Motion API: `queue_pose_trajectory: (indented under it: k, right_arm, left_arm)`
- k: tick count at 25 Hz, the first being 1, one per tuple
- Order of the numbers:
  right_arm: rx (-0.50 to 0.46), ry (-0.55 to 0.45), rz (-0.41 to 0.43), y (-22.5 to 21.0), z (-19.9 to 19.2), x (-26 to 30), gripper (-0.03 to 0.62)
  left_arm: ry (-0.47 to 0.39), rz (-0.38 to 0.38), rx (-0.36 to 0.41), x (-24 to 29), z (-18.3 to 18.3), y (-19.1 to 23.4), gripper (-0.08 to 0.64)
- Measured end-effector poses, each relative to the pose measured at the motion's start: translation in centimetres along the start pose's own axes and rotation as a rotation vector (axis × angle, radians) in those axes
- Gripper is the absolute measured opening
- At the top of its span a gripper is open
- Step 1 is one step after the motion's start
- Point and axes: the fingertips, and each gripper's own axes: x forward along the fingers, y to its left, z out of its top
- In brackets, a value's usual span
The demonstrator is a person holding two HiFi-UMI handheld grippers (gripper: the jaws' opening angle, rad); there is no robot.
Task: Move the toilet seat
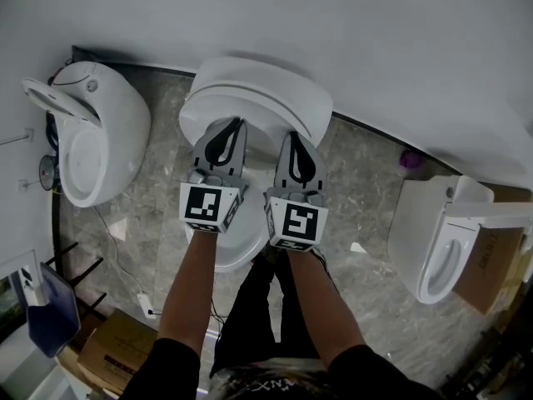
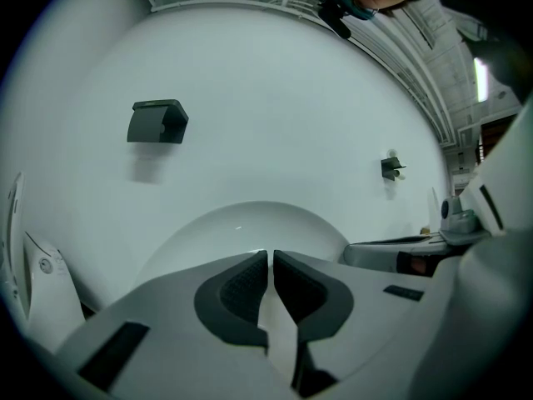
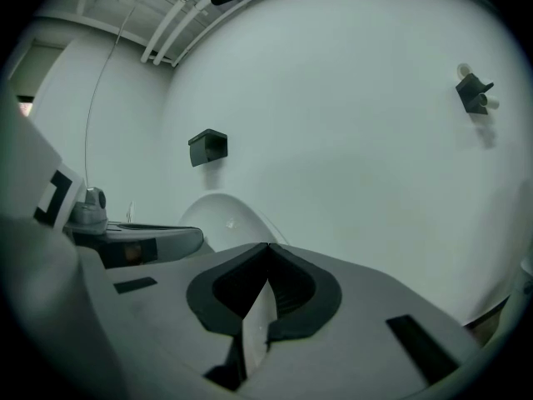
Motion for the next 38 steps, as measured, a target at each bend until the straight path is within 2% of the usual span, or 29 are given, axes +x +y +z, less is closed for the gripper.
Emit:
queue_pose_trajectory:
  k: [8,16,22,27,31,38]
  right_arm:
    - [-0.043,-0.048,0.048,0.8,1.1,-1.1,0.0]
    - [-0.122,-0.134,0.146,2.9,6.4,-3.4,0.002]
    - [-0.137,-0.169,0.263,5.5,12.1,-7.0,0.0]
    - [-0.121,-0.117,0.34,7.1,16.1,-10.7,0.002]
    - [-0.14,-0.103,0.381,8.3,20.5,-14.3,0.002]
    - [-0.172,-0.136,0.428,9.8,27.5,-19.3,0.002]
  left_arm:
    - [-0.009,0.002,0.01,-1.6,0.8,-0.6,0.041]
    - [0.003,0.038,0.004,-5.4,4.1,-0.8,0.041]
    - [-0.043,0.055,-0.001,-9.5,10.4,-1.4,0.041]
    - [-0.062,0.045,-0.017,-13.9,15.3,-2.5,0.041]
    - [-0.058,0.031,-0.021,-17.5,19.4,-4.0,0.041]
    - [-0.072,0.017,-0.004,-21.7,25.8,-6.3,0.041]
